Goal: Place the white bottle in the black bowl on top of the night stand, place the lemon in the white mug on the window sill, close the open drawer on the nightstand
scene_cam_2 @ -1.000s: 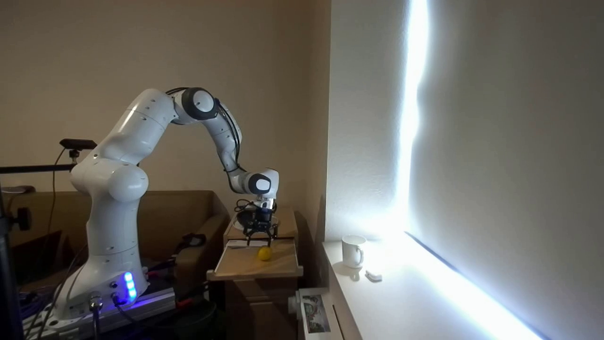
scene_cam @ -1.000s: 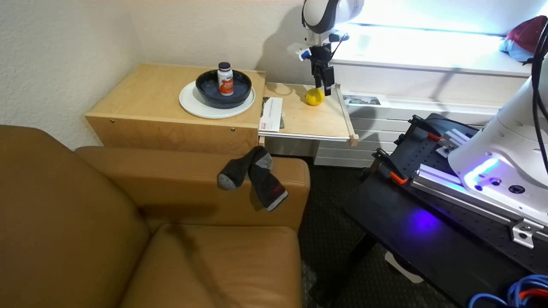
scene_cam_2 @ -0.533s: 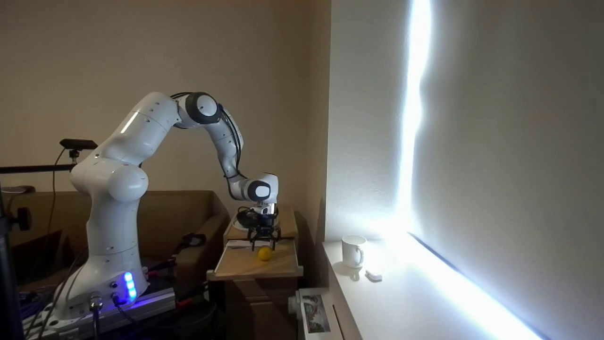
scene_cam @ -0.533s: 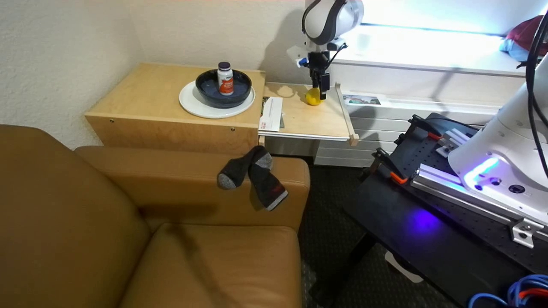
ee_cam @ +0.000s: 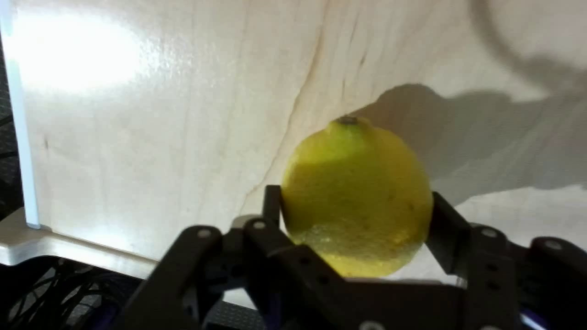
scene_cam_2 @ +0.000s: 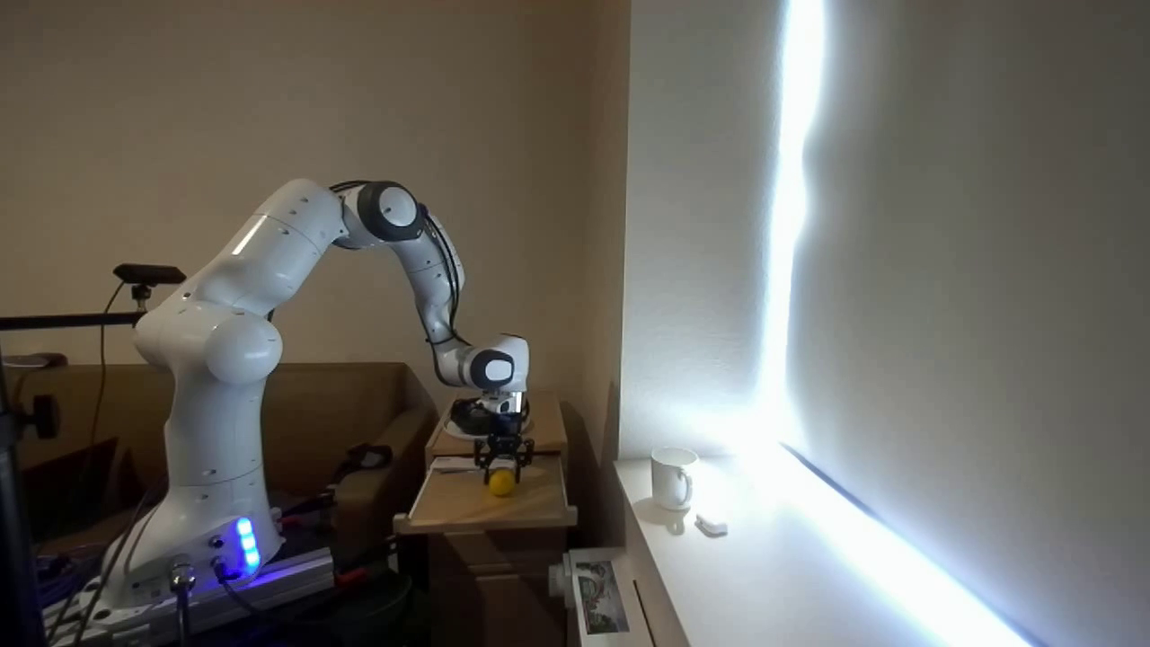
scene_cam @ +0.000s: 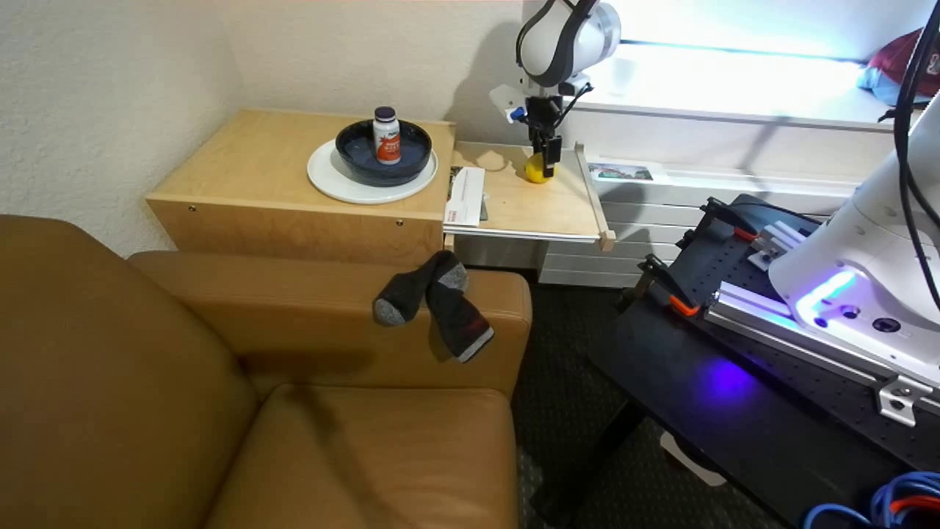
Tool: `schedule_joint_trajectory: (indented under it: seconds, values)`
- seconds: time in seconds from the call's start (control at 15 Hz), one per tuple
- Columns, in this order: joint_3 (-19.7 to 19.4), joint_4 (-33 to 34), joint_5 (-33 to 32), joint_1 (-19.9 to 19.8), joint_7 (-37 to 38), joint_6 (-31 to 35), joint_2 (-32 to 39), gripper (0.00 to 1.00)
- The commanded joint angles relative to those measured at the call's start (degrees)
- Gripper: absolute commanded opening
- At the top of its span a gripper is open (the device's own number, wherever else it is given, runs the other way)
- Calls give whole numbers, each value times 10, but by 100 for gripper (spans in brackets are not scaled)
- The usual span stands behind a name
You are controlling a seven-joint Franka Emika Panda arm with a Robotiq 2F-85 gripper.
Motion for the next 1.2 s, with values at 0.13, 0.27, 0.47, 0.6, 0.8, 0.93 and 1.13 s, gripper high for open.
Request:
schedule_joint_trajectory:
  seconds: [0.13,0.27,0.47,0.6,0.8,0.93,1.13]
  values:
    - [29,-2,34,-30,-44,6,-7,44]
    - [38,-22,54,-45,-72,0,-32,43]
    - [27,-62,59,-61,-122,-25,-94,43]
    - [-4,-102,39,-58,-127,-52,-150,43]
    - [-54,-152,-9,-54,-95,-78,-230,43]
    - [-44,-203,29,-94,-144,-26,-303,43]
    - [-39,-250,22,-109,-207,-14,-402,43]
